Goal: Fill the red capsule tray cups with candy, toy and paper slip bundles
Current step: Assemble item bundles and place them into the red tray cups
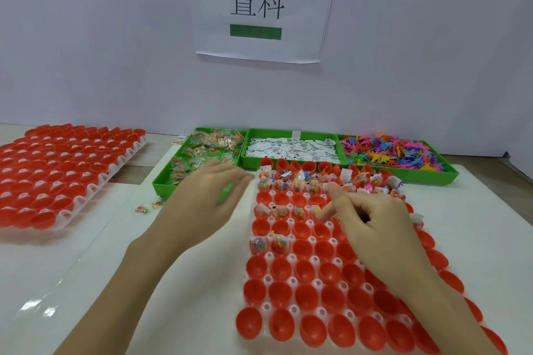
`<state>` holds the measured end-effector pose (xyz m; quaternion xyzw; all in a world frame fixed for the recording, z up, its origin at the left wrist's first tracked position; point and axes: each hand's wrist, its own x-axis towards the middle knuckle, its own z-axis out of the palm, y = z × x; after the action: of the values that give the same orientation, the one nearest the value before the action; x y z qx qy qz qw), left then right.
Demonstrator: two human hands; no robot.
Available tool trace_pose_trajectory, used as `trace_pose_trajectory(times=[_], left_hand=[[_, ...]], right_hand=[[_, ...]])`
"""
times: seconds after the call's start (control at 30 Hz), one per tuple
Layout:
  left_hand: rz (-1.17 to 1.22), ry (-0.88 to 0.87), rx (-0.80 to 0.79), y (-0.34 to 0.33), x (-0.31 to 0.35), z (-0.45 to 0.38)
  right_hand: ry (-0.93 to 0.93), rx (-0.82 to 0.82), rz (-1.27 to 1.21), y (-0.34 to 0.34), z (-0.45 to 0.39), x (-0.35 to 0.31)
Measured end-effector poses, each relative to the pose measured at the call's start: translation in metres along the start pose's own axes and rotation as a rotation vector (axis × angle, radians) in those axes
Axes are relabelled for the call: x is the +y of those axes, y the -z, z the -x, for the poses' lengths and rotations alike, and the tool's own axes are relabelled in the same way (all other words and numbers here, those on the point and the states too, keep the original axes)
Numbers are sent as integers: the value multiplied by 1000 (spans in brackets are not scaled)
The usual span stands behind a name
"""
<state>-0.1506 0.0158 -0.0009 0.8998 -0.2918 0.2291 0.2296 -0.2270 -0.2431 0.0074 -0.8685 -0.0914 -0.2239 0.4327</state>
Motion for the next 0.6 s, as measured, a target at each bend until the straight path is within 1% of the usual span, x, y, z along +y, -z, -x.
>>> trace_pose_trajectory(times=[0.03, 0.07, 0.1, 0.13, 0.2, 0.3, 0.4, 0.5, 0.6], left_hand=[[-94, 95, 12, -3, -11, 1], [-179, 191, -24, -7, -21, 3], [-230, 266, -84, -12, -29, 6], [-252, 302, -147, -17, -34, 10], [-253, 293, -208, -22, -38, 12], [-193, 263, -129, -19, -38, 9], [-202, 225, -81, -17, -34, 9], [-207, 253, -65, -13, -31, 6], [-215, 241, -19, -11, -31, 7]], right_hand=[[-4, 1, -6, 1, -1, 1], [-7, 0, -11, 2, -1, 2], [-8, -1, -15, 2, -1, 3], [-10, -2, -17, 2, 0, 4], [-11, 1, -16, 2, 0, 5], [-9, 11, -7, 2, -1, 7], [-12, 13, -15, 4, -1, 9], [-19, 13, -25, 6, -2, 10], [-21, 15, -31, 7, -3, 11]])
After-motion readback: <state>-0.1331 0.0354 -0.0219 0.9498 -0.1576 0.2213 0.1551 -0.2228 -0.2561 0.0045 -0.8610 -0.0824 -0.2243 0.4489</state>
